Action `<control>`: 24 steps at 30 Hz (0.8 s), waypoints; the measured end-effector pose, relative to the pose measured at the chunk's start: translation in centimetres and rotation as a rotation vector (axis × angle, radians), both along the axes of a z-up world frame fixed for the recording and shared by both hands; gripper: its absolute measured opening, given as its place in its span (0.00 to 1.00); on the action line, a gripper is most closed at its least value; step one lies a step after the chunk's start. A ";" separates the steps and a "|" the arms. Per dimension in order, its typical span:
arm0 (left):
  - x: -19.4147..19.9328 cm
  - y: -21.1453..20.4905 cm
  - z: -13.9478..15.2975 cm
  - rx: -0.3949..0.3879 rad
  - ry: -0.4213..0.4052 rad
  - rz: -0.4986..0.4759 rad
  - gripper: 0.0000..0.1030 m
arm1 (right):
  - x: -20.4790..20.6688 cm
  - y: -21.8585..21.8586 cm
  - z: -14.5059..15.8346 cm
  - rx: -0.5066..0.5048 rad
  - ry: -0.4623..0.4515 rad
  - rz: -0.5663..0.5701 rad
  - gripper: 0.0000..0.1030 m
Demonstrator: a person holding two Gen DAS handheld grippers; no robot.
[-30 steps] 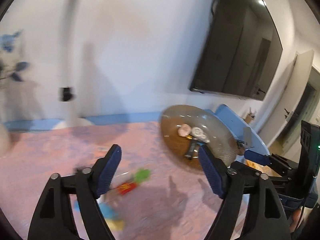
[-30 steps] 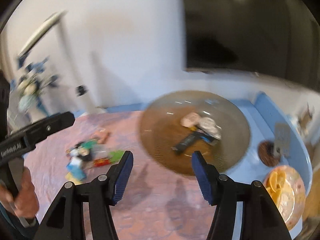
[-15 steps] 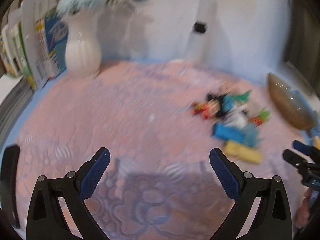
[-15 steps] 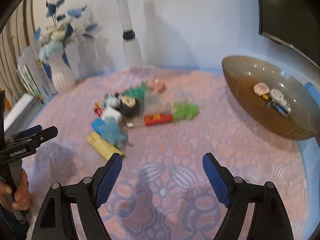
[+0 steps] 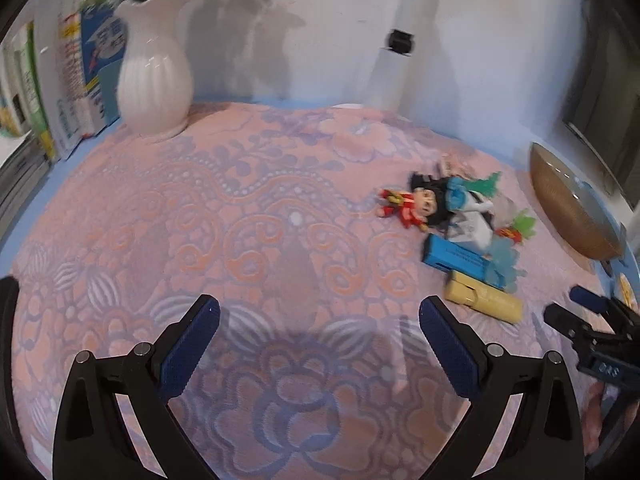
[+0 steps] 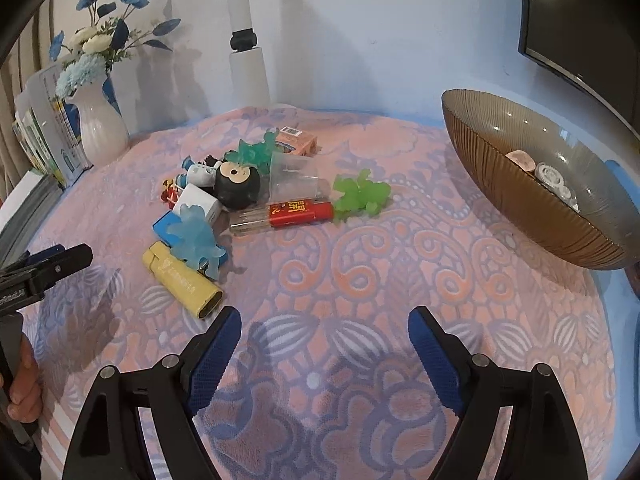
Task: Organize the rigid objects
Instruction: 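Move both open grippers back toward the item pile, then grasp the light blue translucent figure with right gripper while left gripper nears yellow lighter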
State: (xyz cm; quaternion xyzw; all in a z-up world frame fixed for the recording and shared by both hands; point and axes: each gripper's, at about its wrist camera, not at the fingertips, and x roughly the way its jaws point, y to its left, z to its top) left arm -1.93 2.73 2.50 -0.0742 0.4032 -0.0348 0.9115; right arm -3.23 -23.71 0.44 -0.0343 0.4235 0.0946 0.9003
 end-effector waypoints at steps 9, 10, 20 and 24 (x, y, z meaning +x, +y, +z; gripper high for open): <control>-1.8 -9.1 1.9 0.074 -0.010 -0.269 0.97 | 3.0 -0.1 2.4 0.326 0.175 0.095 0.80; -1.7 -10.2 2.0 0.079 -0.004 -0.287 0.97 | 3.6 0.7 2.6 0.279 0.153 0.106 0.75; 1.8 -13.5 -0.8 0.119 0.095 -0.217 0.97 | 8.4 3.2 -0.9 0.357 0.257 0.179 0.58; 2.0 -12.5 -1.4 0.098 0.118 -0.188 0.97 | 8.6 3.5 -0.6 0.356 0.250 0.206 0.58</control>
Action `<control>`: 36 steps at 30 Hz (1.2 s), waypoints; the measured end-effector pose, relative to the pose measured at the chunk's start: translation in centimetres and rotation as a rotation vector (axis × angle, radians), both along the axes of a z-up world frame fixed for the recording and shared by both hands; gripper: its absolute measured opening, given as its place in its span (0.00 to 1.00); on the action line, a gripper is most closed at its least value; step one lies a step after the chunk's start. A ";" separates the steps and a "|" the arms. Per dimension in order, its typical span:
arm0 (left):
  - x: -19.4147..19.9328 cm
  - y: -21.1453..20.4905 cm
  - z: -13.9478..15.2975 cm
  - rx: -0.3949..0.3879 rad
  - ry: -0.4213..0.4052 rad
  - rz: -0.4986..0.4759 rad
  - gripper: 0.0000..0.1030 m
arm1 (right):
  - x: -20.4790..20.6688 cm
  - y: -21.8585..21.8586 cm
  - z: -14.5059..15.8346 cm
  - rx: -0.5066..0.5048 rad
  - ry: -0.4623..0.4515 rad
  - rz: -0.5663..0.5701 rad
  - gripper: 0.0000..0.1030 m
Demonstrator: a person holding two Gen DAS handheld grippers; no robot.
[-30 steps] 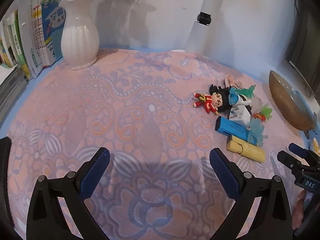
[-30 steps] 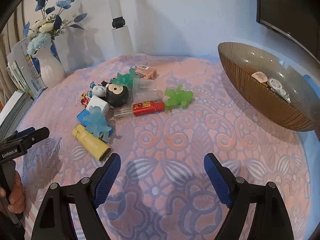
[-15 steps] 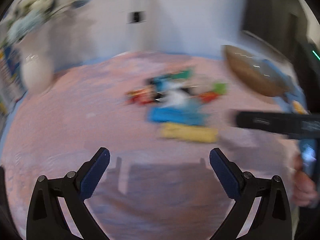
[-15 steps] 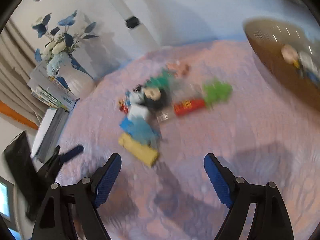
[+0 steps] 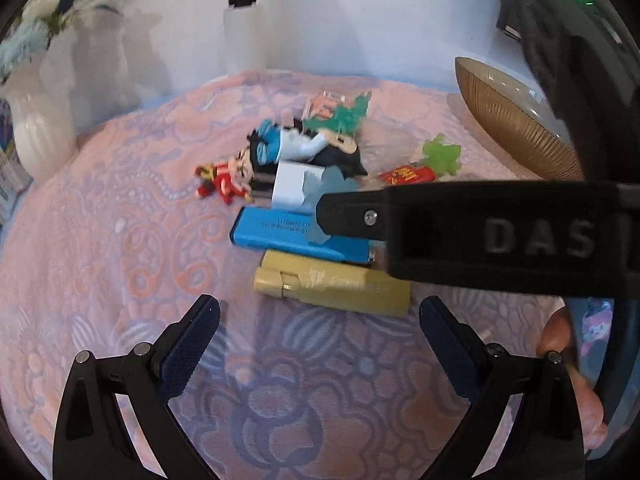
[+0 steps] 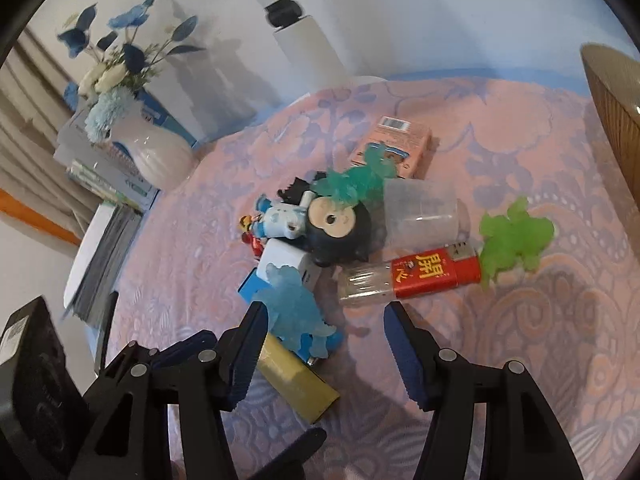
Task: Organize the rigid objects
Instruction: 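Grasp the light blue translucent figure with right gripper while left gripper nears yellow lighter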
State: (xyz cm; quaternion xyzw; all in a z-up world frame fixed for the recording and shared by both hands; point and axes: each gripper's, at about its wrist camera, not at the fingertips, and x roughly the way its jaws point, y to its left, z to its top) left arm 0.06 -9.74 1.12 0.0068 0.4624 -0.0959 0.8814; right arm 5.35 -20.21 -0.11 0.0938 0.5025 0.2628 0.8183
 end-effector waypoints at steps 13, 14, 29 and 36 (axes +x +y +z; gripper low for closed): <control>-1.5 7.3 0.0 0.015 0.027 0.160 0.96 | -2.9 0.5 1.7 -0.077 -0.138 0.021 0.30; -1.7 7.8 0.1 -0.017 0.035 0.139 0.96 | -3.4 -0.4 2.1 -0.060 -0.145 0.003 0.30; 0.7 -0.5 -0.6 0.047 0.039 0.075 0.97 | -6.6 -12.5 1.6 0.182 -0.164 -0.269 0.31; -1.0 8.8 -0.8 0.028 0.054 0.185 0.96 | -6.8 -10.8 1.9 0.151 -0.176 -0.212 0.31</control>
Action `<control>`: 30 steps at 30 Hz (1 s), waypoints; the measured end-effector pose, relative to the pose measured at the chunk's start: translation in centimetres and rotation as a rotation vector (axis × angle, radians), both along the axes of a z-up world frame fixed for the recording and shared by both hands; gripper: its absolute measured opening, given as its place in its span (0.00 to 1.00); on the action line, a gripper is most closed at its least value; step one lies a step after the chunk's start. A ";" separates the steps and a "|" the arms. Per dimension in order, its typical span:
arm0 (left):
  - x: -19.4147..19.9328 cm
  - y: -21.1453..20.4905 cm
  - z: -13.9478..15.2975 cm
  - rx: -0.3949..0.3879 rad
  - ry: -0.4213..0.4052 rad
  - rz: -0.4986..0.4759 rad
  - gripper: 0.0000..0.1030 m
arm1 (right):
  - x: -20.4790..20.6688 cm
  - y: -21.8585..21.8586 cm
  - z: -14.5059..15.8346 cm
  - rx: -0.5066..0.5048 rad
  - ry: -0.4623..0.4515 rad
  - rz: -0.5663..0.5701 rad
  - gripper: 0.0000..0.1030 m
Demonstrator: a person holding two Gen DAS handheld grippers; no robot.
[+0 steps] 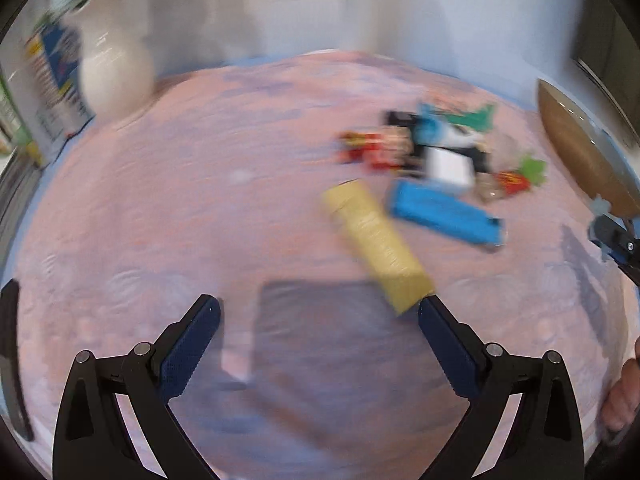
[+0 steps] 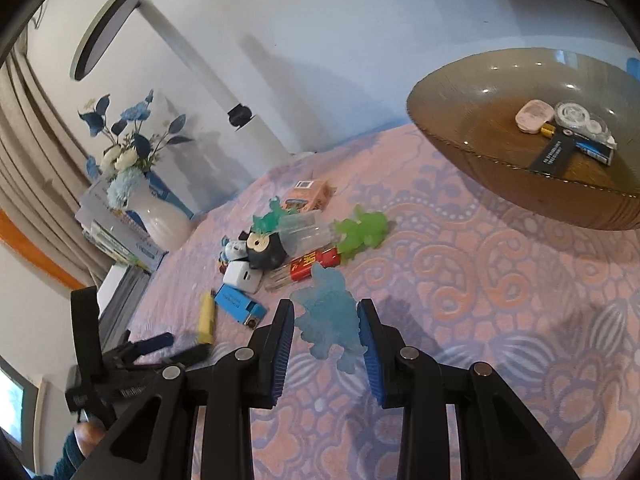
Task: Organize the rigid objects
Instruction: 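Grasp the light blue translucent figure with right gripper while left gripper nears yellow lighter, then grasp the yellow lighter with left gripper while right gripper holds the blue figure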
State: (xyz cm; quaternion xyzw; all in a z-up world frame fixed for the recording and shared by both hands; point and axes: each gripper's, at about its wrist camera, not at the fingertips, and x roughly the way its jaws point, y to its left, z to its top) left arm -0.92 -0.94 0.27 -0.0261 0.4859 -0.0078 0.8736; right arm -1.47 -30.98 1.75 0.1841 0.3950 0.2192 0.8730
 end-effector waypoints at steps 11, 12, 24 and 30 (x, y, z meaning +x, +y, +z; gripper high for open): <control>2.4 -2.2 0.8 -0.095 -0.005 -0.106 0.56 | 0.1 2.1 -0.1 -0.129 -0.009 0.002 0.31; 3.0 -2.8 0.7 -0.055 -0.029 -0.103 0.56 | 0.1 2.3 -0.2 -0.150 -0.011 0.005 0.31; -2.0 -2.0 1.5 -0.212 -0.105 -0.298 0.22 | -1.9 4.8 -0.2 -0.372 -0.010 0.060 0.31; -2.1 -3.3 0.5 -0.183 -0.058 -0.350 0.24 | -4.2 5.9 -1.1 -0.448 -0.003 0.122 0.57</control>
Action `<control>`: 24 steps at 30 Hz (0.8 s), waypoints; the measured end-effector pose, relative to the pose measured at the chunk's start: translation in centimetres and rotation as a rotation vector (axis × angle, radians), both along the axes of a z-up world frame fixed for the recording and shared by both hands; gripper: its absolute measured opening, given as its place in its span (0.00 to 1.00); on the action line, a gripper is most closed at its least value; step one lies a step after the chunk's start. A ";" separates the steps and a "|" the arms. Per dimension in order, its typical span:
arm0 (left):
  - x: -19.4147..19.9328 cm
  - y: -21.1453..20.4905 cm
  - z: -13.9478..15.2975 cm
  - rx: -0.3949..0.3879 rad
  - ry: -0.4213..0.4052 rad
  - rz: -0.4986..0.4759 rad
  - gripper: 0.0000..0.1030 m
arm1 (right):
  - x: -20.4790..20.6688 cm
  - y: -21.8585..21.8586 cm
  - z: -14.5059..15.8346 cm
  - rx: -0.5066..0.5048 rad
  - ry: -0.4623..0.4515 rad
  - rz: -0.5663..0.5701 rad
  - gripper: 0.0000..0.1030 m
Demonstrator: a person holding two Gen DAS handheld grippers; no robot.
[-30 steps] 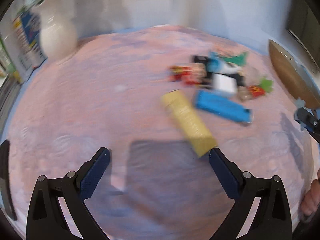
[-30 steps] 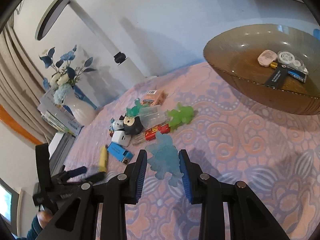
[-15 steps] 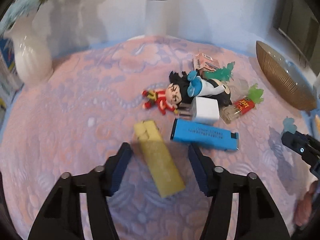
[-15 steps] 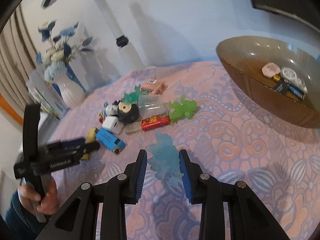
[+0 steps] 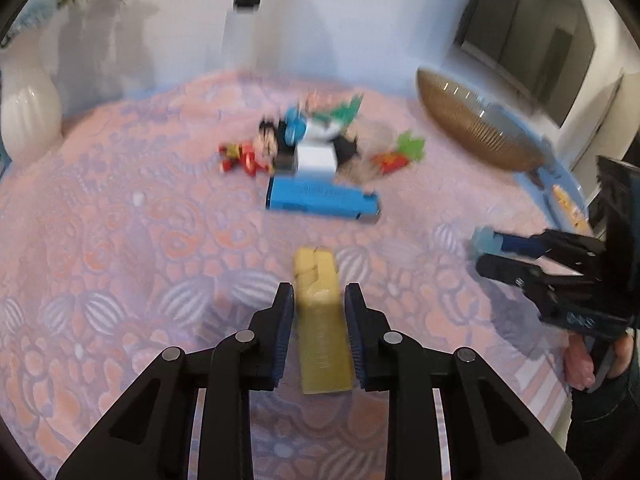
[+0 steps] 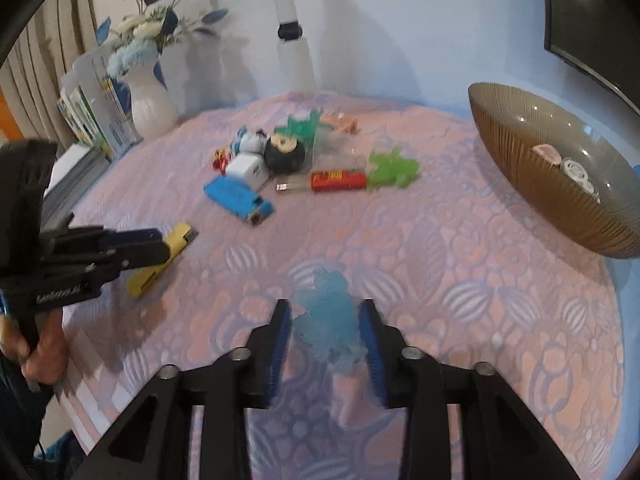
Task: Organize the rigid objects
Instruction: 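Grasp the yellow lighter with left gripper while right gripper holds the blue figure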
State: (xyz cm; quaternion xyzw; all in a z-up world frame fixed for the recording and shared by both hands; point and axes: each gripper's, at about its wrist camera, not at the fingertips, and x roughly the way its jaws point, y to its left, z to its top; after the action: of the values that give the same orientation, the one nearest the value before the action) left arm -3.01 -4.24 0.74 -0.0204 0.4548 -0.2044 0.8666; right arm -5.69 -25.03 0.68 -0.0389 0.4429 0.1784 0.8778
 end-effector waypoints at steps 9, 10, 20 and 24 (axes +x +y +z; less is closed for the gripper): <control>-0.9 -1.1 0.0 0.112 -0.045 -0.006 0.57 | -0.3 1.6 -0.9 -0.068 -0.001 0.054 0.65; -0.9 -1.3 0.0 0.128 -0.052 -0.001 0.50 | -0.4 1.5 -0.8 -0.067 -0.005 0.053 0.65; -2.0 -2.4 1.4 0.061 -0.081 -0.054 0.20 | -1.7 1.2 0.3 -0.039 -0.045 0.052 0.25; -1.9 -3.4 3.9 0.015 -0.139 -0.069 0.20 | -2.9 -0.5 2.4 0.067 -0.073 0.035 0.25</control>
State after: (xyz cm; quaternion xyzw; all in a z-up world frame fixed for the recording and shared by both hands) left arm -4.92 -7.63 4.63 0.0163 0.3953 -0.2317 0.8887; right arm -8.57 -25.48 3.03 -0.0236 0.4037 0.2071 0.8908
